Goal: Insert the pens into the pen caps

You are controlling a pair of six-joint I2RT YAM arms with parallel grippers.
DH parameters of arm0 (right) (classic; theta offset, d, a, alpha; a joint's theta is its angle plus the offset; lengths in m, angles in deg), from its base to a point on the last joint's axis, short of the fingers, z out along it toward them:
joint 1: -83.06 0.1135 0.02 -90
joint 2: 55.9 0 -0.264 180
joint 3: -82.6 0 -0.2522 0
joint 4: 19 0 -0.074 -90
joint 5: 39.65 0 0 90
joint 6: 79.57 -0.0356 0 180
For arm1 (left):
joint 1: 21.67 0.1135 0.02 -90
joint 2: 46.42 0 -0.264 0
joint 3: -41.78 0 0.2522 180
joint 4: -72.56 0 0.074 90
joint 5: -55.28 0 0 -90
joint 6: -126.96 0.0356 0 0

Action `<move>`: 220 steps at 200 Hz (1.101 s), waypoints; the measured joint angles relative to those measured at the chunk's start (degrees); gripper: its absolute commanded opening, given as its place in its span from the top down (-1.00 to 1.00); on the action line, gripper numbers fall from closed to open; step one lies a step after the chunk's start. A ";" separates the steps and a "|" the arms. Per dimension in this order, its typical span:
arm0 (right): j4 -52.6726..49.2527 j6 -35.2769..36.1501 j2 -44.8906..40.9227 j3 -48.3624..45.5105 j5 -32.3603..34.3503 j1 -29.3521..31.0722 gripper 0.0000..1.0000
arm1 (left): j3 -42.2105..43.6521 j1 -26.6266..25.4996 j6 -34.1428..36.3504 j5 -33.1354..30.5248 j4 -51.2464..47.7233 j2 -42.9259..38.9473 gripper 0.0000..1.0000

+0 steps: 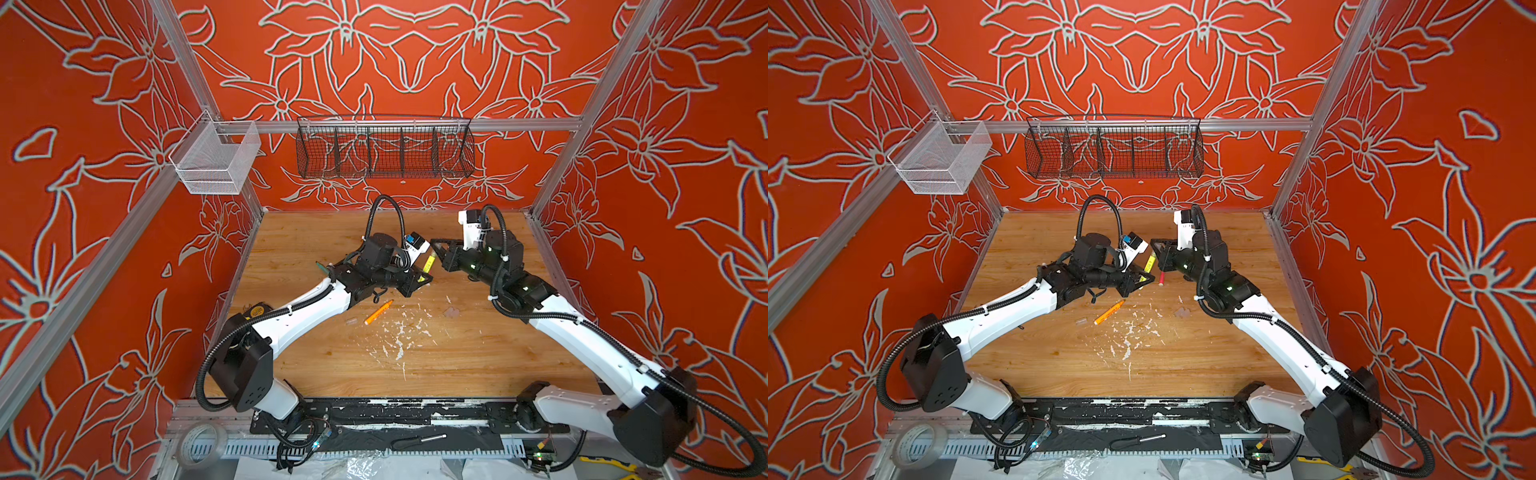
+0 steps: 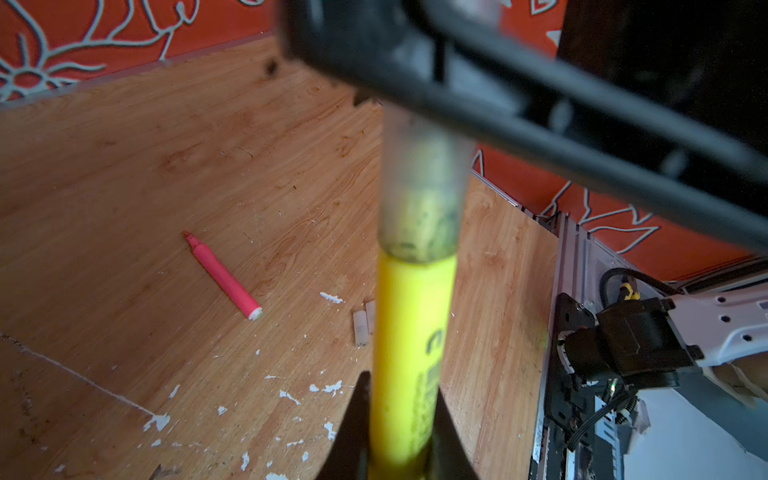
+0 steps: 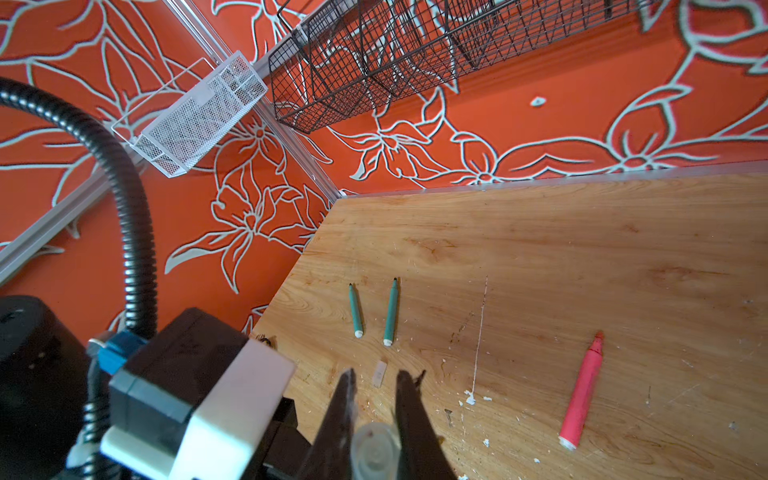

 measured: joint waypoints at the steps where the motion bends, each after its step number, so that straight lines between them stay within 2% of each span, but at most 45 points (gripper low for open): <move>1: 0.02 0.00 -0.02 -0.04 0.02 0.00 1.00 | -0.04 0.00 0.02 0.04 0.00 0.00 1.00; 115: 0.31 0.04 -1.62 -3.08 0.92 0.31 1.00 | -3.56 0.39 -0.22 3.43 0.17 3.19 1.00; 147: -3.04 -0.39 -1.70 0.28 2.14 0.48 1.00 | -3.69 0.63 -1.84 5.35 3.58 3.19 1.00; 186: -7.74 -0.42 0.09 8.72 1.92 0.68 1.00 | -2.19 1.14 -4.15 6.97 11.39 1.38 1.00; 204: -8.83 -0.50 2.05 11.98 0.55 1.09 0.33 | -0.17 1.88 -5.25 6.27 14.03 -0.61 1.00; 220: -11.67 -0.39 3.30 14.19 -1.38 1.86 0.11 | 0.96 2.95 -6.69 3.45 16.92 -1.49 1.00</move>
